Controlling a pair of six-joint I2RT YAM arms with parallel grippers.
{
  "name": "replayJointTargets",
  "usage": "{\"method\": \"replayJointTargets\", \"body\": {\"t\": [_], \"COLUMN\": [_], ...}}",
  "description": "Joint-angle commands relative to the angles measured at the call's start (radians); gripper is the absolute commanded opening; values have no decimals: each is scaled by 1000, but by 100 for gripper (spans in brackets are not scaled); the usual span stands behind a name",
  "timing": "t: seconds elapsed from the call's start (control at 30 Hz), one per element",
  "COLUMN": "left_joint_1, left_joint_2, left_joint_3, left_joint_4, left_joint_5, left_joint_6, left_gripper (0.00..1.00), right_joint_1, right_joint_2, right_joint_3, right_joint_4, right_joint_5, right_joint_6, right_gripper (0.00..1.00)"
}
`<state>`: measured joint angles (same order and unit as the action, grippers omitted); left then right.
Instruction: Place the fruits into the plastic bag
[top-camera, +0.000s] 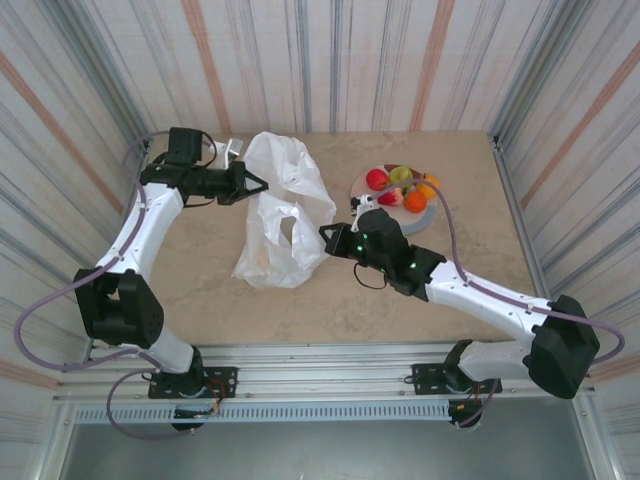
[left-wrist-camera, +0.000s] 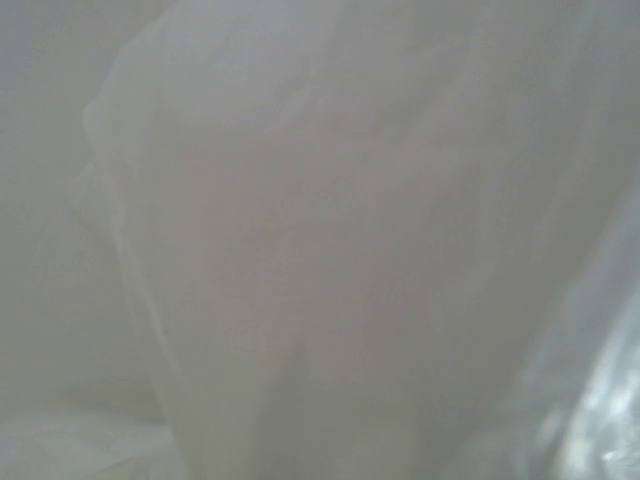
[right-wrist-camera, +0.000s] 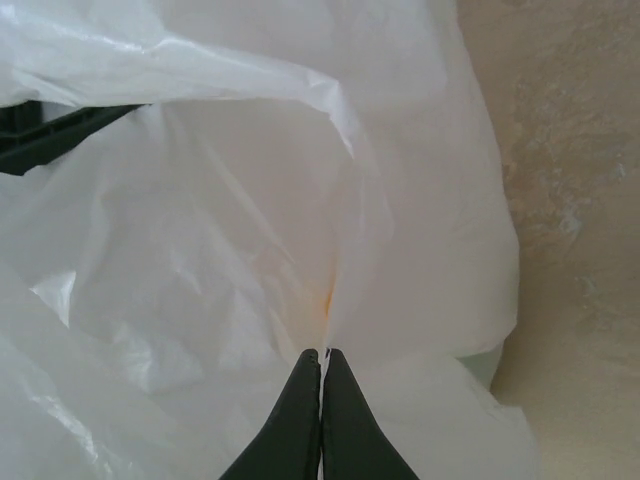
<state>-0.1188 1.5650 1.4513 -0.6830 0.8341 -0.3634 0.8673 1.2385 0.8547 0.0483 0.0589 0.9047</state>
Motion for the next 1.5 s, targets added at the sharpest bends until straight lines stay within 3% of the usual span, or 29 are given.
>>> {"method": "replayJointTargets", "body": {"t": [0.0,0.2,0.57,0.8,0.97,1.17,1.47], "left_joint_1": [2,-23,-62,-62,-61,-61,-52], "left_joint_2": [9,29,54,51,43,31,17], "left_joint_3": [6,1,-26,-39,-49,-54,-71], "left_joint_4": [-30,-26,-14,2,19,43,64], "left_joint_5": [11,45,73,73,73,77,89], "left_joint_6": [32,78,112,107,91,68,58], "left_gripper": [0,0,0,0,0,0,0], "right_joint_1": [4,-54,-176,-318,-495,-668,-732], "right_joint_2": [-8,-15,-135,-230,-157,75,434], "right_joint_3": [-25,-43,51,60,79,160,371], "right_joint_4": [-63,-162,-433,-467,-463,-444,-468], "right_joint_5": [75,68,35,5,28,70,89], "right_joint_6": [-24,-72,-321,-383,-431,-490,-494], "right_gripper": [0,10,60,78,83,85,82]}}
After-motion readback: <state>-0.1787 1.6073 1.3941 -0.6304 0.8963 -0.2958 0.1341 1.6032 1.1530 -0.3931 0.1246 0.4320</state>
